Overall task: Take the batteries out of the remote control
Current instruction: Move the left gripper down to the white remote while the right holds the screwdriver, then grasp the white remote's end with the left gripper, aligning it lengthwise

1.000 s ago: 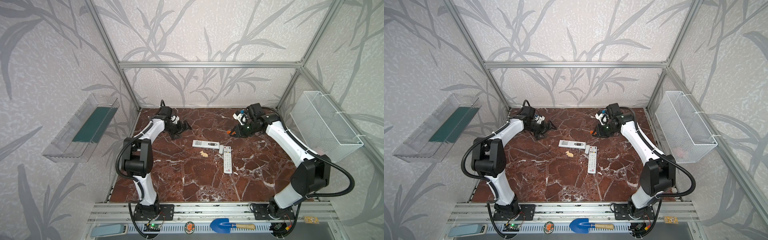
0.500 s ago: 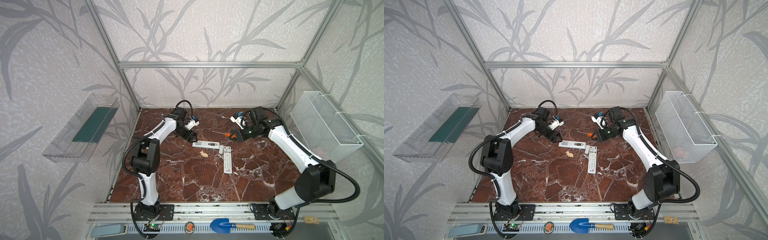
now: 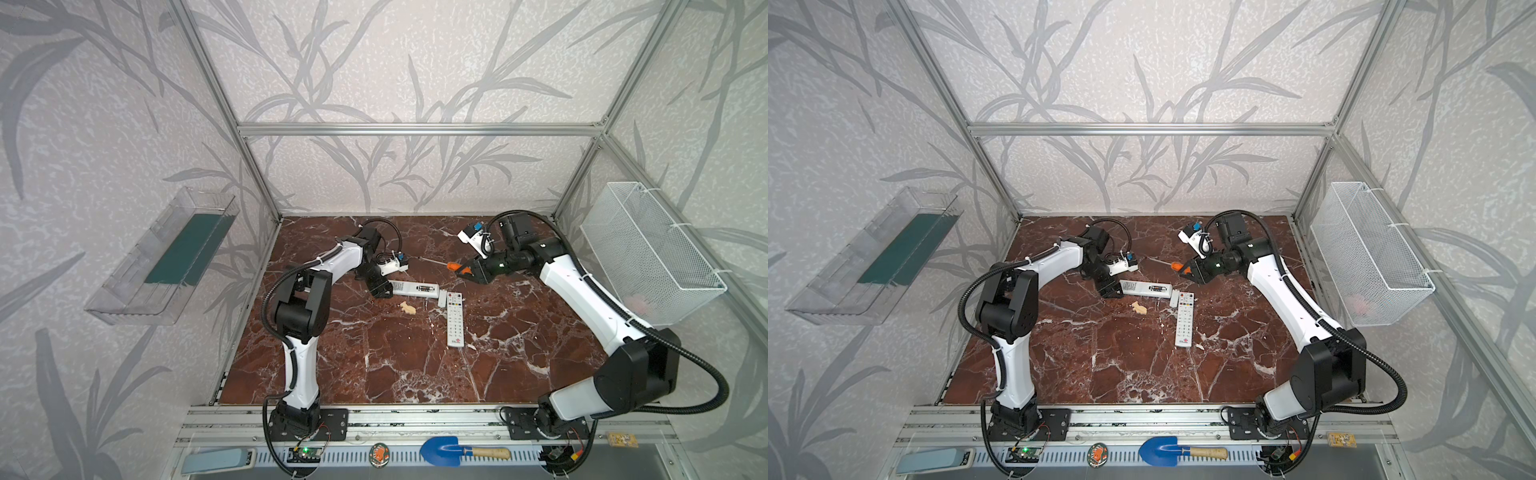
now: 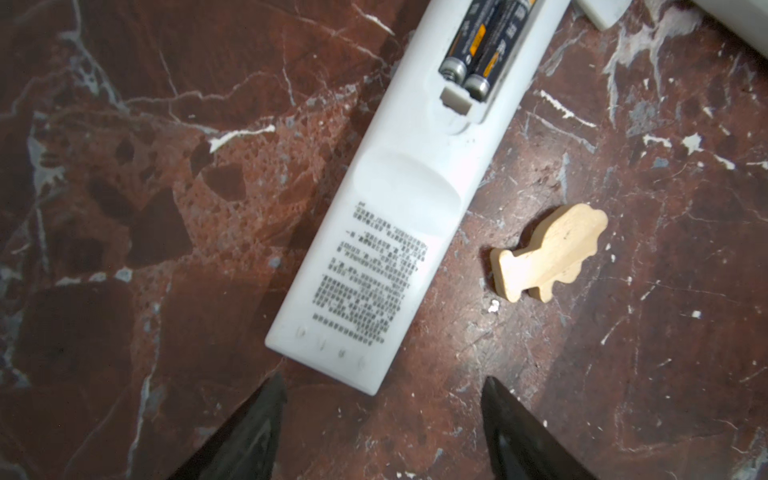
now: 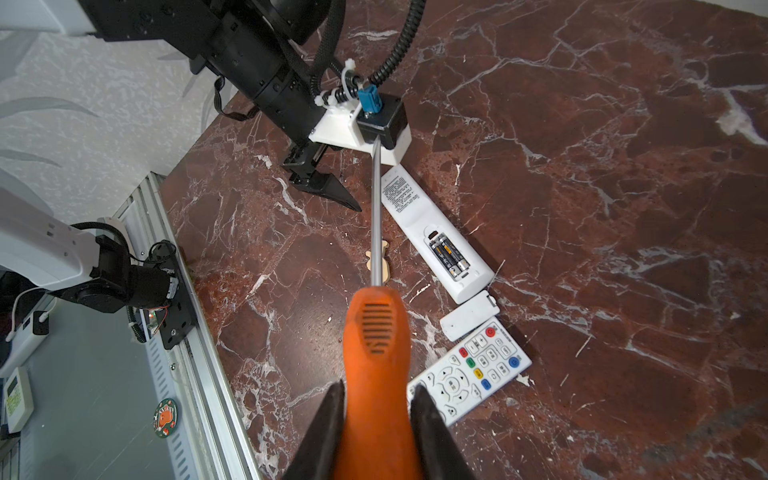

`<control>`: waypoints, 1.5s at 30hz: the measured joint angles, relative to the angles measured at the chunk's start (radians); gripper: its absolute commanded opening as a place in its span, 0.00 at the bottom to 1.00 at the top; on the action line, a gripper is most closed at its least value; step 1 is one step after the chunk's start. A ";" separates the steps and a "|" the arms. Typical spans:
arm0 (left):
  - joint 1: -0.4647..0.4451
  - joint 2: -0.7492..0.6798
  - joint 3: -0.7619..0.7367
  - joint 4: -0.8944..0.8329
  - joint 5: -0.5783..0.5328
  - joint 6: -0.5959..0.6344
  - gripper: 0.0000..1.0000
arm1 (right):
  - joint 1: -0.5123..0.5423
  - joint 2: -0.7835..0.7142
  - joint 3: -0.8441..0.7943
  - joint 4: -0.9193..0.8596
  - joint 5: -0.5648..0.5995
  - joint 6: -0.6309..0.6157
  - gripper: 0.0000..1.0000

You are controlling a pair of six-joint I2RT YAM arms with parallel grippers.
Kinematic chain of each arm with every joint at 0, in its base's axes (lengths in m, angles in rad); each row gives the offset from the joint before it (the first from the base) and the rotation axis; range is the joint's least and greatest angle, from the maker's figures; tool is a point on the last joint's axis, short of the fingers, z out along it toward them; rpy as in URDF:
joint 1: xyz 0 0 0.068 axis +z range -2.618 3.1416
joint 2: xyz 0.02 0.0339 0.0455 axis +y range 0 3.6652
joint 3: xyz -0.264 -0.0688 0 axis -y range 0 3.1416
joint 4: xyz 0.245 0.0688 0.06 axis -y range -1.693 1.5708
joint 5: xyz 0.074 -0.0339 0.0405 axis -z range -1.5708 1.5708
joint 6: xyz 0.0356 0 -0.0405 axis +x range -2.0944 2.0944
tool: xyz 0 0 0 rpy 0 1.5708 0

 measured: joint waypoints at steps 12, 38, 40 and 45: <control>-0.001 0.084 0.047 0.018 -0.016 0.069 0.78 | 0.007 0.000 -0.003 0.004 -0.003 0.000 0.00; -0.046 0.120 0.082 0.075 -0.060 0.088 0.78 | 0.013 0.011 -0.003 0.022 -0.003 0.023 0.00; -0.053 0.101 0.047 0.094 -0.059 0.091 0.77 | 0.013 0.013 -0.003 0.026 -0.003 0.025 0.00; -0.062 0.036 -0.056 0.132 -0.056 0.098 0.75 | 0.016 0.014 -0.027 0.047 -0.003 0.037 0.00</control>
